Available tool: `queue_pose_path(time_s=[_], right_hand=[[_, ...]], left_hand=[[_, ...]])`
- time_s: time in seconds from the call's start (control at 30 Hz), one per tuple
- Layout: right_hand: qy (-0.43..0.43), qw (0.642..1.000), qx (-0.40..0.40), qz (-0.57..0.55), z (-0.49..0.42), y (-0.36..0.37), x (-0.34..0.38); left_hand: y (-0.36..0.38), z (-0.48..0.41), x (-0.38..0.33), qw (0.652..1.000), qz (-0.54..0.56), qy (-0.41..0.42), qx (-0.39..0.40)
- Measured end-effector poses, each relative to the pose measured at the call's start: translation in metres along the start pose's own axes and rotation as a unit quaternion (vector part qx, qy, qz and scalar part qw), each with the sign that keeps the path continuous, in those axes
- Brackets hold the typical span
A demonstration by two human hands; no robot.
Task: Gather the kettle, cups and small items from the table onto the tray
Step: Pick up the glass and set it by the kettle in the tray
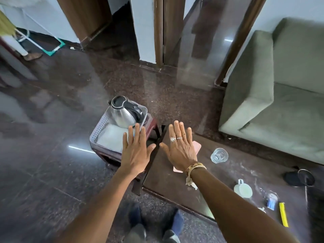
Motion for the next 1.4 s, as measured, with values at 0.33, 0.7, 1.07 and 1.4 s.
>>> queue_pose_path(time_s=[0.33, 0.7, 1.07, 1.4], right_hand=[[0.061, 0.998, 0.010, 0.008, -0.010, 0.028, 0.027], [0.152, 0.988, -0.011, 0.008, -0.033, 0.040, 0.034], [0.244, 0.969, 0.026, -0.025, 0.006, 0.085, -0.023], [0.373, 0.928, 0.024, 0.003, 0.046, 0.095, -0.137]], left_hand=[[0.017, -0.027, 0.035, 0.998, 0.009, 0.051, 0.019], [0.023, -0.064, 0.058, 0.991, 0.032, 0.129, 0.026], [0.090, -0.059, -0.009, 0.979, 0.080, 0.147, 0.116], [0.140, -0.063, -0.089, 0.962, 0.043, 0.210, 0.169]])
Point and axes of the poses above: each hand's wrist, its own z-axis away from the middle knuckle, its own y-axis out of the palm, x = y × z, the point moved 3 cm from there along -z, towards the middle knuckle, and after that the axes turned 14 degrees about -x, right-handed, at the moved point
